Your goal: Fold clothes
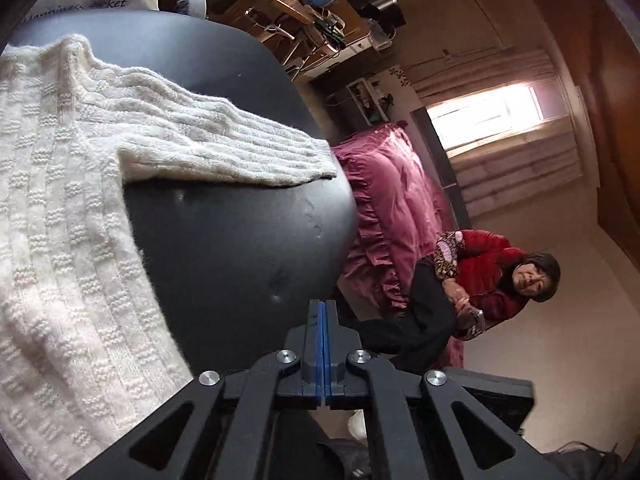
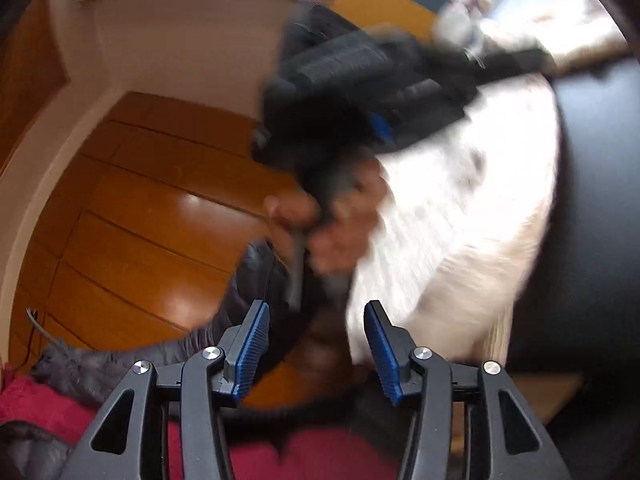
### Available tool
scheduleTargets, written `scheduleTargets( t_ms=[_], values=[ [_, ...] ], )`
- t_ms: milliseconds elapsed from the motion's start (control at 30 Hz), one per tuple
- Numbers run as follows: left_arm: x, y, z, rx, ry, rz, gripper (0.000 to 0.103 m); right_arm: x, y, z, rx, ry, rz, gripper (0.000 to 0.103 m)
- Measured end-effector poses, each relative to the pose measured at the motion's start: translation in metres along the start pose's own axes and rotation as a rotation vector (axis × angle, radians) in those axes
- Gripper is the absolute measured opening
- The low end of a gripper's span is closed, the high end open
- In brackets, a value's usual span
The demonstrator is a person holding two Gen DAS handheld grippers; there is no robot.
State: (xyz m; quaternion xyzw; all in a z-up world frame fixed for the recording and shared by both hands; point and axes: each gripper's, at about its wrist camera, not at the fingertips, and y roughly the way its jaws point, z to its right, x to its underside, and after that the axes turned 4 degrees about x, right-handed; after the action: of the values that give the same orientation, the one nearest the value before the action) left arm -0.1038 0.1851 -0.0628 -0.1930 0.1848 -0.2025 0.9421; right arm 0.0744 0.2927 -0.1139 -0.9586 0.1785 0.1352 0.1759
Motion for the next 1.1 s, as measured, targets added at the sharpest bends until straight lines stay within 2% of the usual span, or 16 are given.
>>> scheduleTargets(
  t_ms=[67, 100, 233, 300, 367, 433, 500, 600, 667, 733, 767, 833, 967, 1033, 1067, 1100],
  values=[
    [0.003, -0.004, 0.004, 0.006, -0.008, 0.027, 0.000, 0.004, -0.013, 0.018, 0.083, 0.047, 0.018, 0.052],
    [0.007, -0.009, 0.005, -0.037, 0.002, 0.029, 0.000, 0.005, -0.019, 0.029, 0.110, 0.083, 0.030, 0.052],
    [0.032, -0.030, 0.001, -0.211, 0.029, 0.037, 0.000, 0.001, -0.042, 0.074, 0.218, 0.245, 0.177, 0.052],
    [0.057, -0.043, -0.009, -0.283, 0.029, 0.024, 0.001, -0.005, -0.047, 0.084, 0.317, 0.251, 0.215, 0.052],
    [0.086, -0.055, -0.025, -0.344, -0.007, 0.020, 0.002, -0.015, -0.042, 0.091, 0.372, 0.239, 0.206, 0.052],
    [0.116, -0.074, -0.048, -0.372, -0.098, 0.060, 0.002, -0.034, -0.030, 0.098, 0.404, 0.221, 0.179, 0.052],
    [0.152, -0.108, -0.065, -0.398, -0.186, 0.168, 0.002, -0.057, -0.021, 0.111, 0.424, 0.217, 0.160, 0.052],
    [0.203, -0.171, -0.086, -0.485, -0.292, 0.367, 0.003, -0.077, -0.008, 0.121, 0.421, 0.222, 0.136, 0.050],
    [0.236, -0.209, -0.096, -0.532, -0.351, 0.472, 0.011, -0.088, 0.007, 0.120, 0.411, 0.218, 0.097, 0.050],
    [0.262, -0.237, -0.103, -0.620, -0.384, 0.539, 0.028, -0.098, 0.025, 0.116, 0.427, 0.188, 0.039, 0.050],
    [0.273, -0.249, -0.106, -0.653, -0.395, 0.563, 0.033, -0.100, 0.032, 0.115, 0.419, 0.183, 0.015, 0.050],
    [0.288, -0.260, -0.113, -0.658, -0.404, 0.590, 0.042, -0.103, 0.047, 0.113, 0.401, 0.174, -0.033, 0.050],
    [0.292, -0.256, -0.128, -0.590, -0.402, 0.587, 0.047, -0.106, 0.061, 0.110, 0.405, 0.138, -0.072, 0.050],
    [0.287, -0.248, -0.134, -0.562, -0.392, 0.568, 0.051, -0.103, 0.062, 0.106, 0.448, 0.088, -0.060, 0.038],
    [0.282, -0.244, -0.137, -0.580, -0.388, 0.554, 0.052, -0.102, 0.063, 0.104, 0.477, 0.071, -0.056, 0.034],
    [0.278, -0.239, -0.139, -0.610, -0.385, 0.546, 0.052, -0.101, 0.063, 0.103, 0.505, 0.054, -0.051, 0.024]
  ],
)
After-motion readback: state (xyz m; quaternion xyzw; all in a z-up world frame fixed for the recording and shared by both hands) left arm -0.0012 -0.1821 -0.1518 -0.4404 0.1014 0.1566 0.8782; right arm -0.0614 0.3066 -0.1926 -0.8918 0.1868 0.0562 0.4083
